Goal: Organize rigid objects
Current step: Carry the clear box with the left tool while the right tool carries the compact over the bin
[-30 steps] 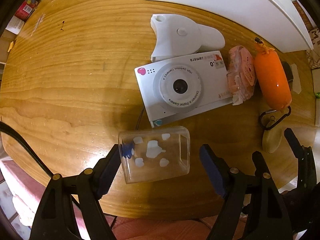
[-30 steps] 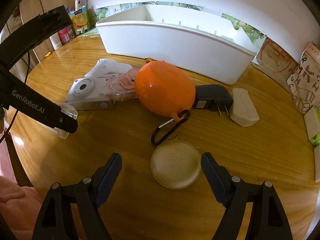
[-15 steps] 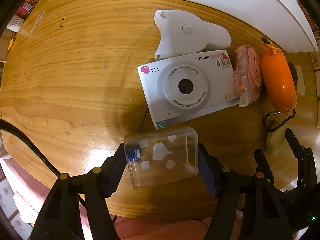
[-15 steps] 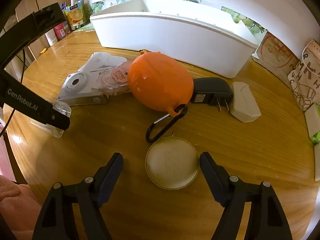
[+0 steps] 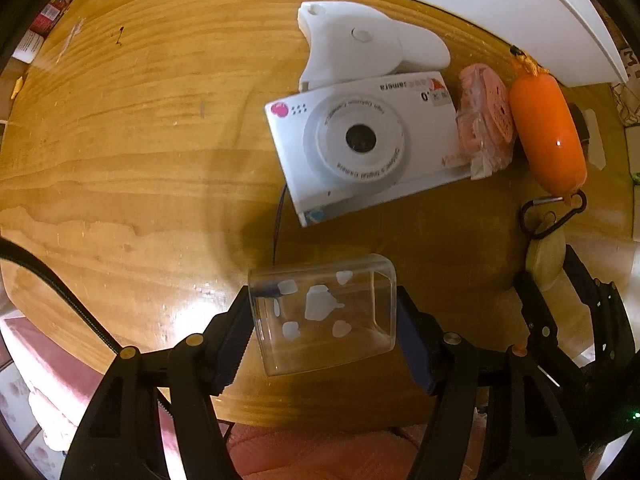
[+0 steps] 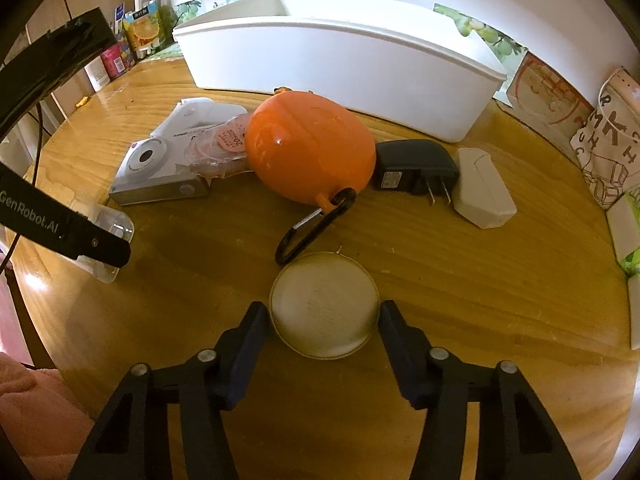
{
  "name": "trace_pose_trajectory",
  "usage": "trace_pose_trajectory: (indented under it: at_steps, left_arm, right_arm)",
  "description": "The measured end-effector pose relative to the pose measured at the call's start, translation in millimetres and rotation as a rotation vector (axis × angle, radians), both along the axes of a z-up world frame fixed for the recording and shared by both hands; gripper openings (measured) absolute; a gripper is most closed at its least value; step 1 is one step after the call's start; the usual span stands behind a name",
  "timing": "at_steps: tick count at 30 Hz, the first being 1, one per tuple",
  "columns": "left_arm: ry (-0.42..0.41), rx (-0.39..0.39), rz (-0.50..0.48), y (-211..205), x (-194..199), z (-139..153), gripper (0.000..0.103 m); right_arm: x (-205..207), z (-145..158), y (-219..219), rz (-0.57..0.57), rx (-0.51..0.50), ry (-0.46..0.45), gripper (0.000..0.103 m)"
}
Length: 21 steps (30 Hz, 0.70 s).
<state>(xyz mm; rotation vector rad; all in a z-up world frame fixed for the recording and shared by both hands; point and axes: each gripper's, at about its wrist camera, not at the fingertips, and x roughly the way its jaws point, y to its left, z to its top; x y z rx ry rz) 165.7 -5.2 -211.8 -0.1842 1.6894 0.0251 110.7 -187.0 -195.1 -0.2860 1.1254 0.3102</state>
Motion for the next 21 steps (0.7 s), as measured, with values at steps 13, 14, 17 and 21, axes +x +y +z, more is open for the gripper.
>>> trace_pose_trajectory:
  at_steps: [13,14,17,21]
  left_arm:
    - [-0.033,-0.016,0.033,9,-46,-2,0.070]
    - [-0.039,-0.018,0.034,9,-50,-2,0.070]
    - [-0.055,-0.021,0.029,14,-63,0,0.070]
    - [-0.076,-0.023,0.017,11,-87,3,0.070]
  right_arm:
    - [-29,1,20,0.118,-0.042,0.003,0.055]
    - [-33,1,21,0.129,-0.048,0.001,0.055]
    - [-41,2,26,0.160,-0.054,-0.001,0.055]
    - [-50,3,31,0.188,-0.053,-0.006,0.055]
